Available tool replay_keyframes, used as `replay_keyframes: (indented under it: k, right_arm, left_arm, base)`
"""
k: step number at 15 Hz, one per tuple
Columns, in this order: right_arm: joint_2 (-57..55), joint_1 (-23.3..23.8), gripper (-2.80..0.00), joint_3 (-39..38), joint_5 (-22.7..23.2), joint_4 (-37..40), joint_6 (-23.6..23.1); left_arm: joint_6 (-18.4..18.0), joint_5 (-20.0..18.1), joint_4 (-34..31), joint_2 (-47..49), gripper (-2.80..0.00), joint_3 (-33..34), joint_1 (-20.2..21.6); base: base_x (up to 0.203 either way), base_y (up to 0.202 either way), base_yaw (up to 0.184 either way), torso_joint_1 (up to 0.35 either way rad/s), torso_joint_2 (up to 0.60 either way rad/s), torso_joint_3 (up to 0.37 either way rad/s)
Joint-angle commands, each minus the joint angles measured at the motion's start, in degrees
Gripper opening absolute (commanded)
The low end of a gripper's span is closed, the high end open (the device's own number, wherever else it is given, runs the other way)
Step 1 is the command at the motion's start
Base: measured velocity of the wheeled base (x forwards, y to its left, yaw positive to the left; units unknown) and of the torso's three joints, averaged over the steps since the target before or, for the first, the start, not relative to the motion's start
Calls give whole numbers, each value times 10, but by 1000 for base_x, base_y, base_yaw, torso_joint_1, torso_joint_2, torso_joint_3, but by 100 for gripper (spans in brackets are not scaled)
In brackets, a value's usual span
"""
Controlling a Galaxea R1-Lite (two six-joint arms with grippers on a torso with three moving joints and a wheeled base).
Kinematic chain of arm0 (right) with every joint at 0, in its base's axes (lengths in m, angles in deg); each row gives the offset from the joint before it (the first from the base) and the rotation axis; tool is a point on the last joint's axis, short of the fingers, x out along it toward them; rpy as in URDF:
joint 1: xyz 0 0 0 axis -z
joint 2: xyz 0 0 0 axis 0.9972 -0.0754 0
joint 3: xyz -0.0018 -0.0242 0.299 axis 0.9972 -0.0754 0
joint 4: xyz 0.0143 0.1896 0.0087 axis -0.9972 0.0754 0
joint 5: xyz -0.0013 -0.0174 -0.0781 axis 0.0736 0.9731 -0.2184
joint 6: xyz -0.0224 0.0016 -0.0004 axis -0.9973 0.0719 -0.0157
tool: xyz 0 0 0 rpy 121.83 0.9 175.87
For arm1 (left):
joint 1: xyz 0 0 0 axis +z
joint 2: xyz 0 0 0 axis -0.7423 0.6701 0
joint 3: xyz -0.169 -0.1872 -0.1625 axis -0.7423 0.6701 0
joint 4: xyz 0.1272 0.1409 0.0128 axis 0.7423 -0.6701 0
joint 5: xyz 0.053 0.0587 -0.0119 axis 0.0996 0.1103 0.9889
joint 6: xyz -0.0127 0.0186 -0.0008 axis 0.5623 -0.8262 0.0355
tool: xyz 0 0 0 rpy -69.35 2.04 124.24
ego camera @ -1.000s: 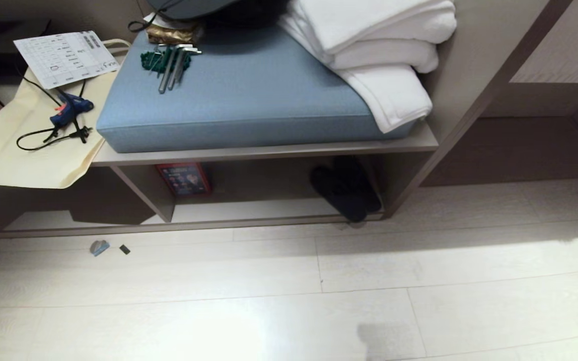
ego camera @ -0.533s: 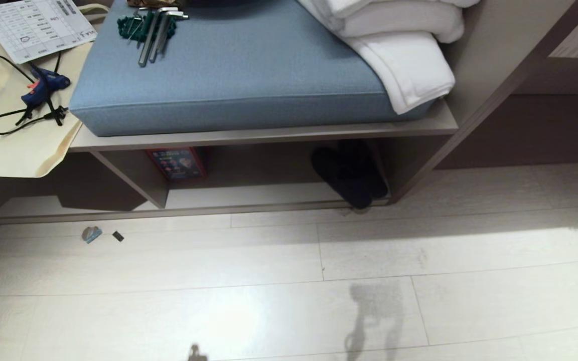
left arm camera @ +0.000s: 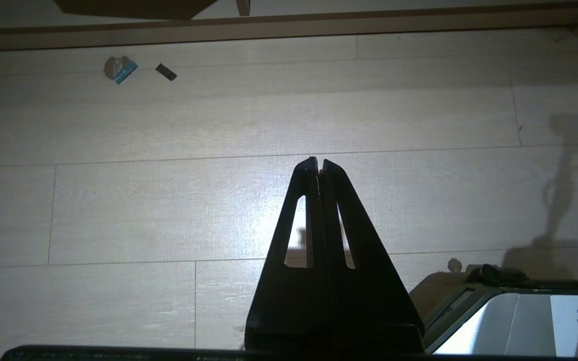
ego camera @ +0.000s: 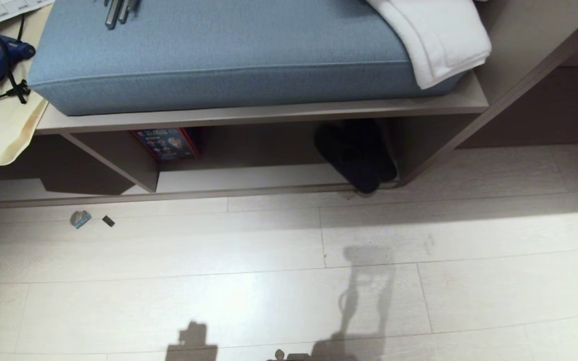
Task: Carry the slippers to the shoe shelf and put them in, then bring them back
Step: Pick up the slippers in the shoe cabinet
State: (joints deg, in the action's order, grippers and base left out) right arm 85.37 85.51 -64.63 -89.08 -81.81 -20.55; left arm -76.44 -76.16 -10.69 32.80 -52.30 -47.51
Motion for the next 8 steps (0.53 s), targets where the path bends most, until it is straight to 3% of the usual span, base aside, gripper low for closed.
replay_keyframes:
  k: [1,8]
  right_arm:
    - [-1,0,-280,0,0,0,-1]
    - [-1,0,-280,0,0,0,0]
  left_arm:
    - [0,0,0,0,-280,0,0]
    - [-1,0,-1,0,-280,0,-1]
  base:
    - [0,0,0,-6,6,-198]
    - [0,0,0,2,2,-197]
